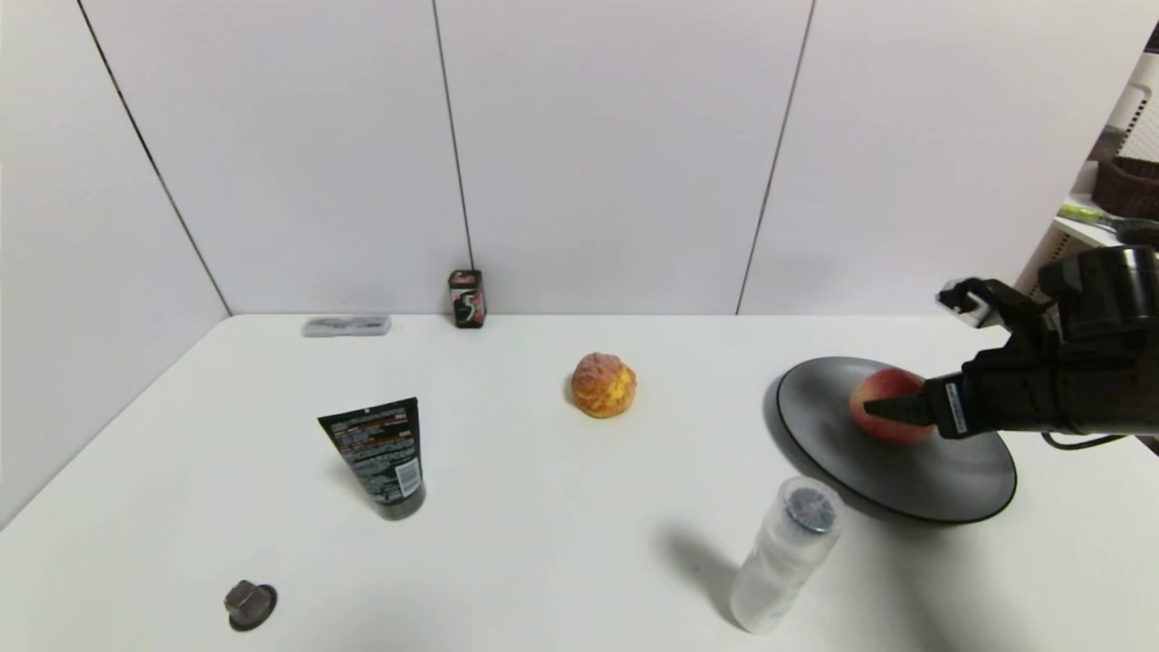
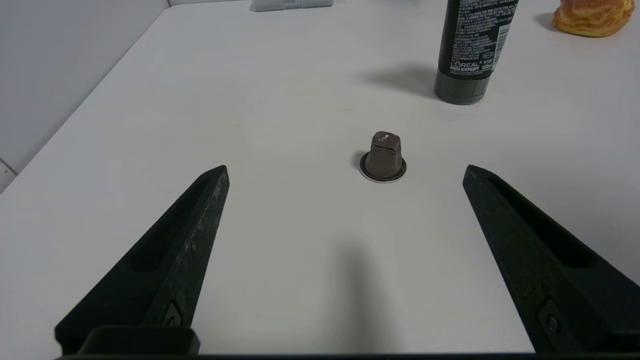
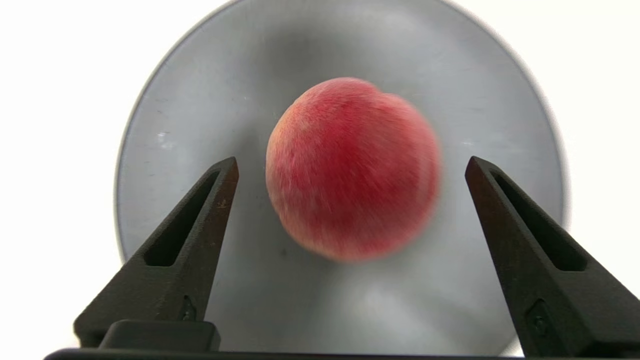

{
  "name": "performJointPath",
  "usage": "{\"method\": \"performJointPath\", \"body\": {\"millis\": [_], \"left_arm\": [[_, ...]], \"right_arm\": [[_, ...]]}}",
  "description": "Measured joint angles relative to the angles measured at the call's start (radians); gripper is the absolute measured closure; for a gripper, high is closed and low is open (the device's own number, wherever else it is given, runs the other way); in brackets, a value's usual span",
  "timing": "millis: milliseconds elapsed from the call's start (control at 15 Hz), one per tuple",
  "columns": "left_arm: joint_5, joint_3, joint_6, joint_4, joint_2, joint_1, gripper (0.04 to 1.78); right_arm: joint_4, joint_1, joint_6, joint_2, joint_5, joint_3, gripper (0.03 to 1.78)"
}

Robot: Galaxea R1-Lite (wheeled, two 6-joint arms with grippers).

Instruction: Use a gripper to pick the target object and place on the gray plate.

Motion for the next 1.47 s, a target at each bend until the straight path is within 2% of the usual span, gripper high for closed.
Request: {"method": "performJointPath", "body": {"millis": [200, 400, 800, 933, 1067, 1200, 1333, 1467], "left_arm": [[0.000, 0.000, 0.000, 0.000, 0.000, 0.000, 0.13], [0.000, 0.000, 0.000, 0.000, 0.000, 0.000, 0.13], [0.000, 0.000, 0.000, 0.000, 0.000, 0.000, 0.13], [0.000, 0.000, 0.000, 0.000, 0.000, 0.000, 0.13], [0.000, 0.000, 0.000, 0.000, 0.000, 0.000, 0.13], [0.000, 0.000, 0.000, 0.000, 0.000, 0.000, 0.13], [0.000, 0.000, 0.000, 0.000, 0.000, 0.000, 0.13], [0.000, 0.000, 0.000, 0.000, 0.000, 0.000, 0.13]], "right_arm": [[0.077, -0.030, 0.003, -0.139, -0.005, 0.014, 0.20], [0.126, -0.061, 0.013, -0.347, -0.009, 0.074, 0.17], [0.139, -0.072, 0.025, -0.852, -0.016, 0.322, 0.13], [0.142, -0.041, 0.026, -1.013, -0.066, 0.398, 0.12], [0.146, 0.009, 0.026, -1.157, -0.162, 0.485, 0.12], [0.142, 0.036, 0.027, -1.279, -0.231, 0.578, 0.12], [0.137, 0.058, 0.027, -1.399, -0.268, 0.674, 0.12], [0.136, 0.072, 0.030, -1.507, -0.278, 0.761, 0.12]]}}
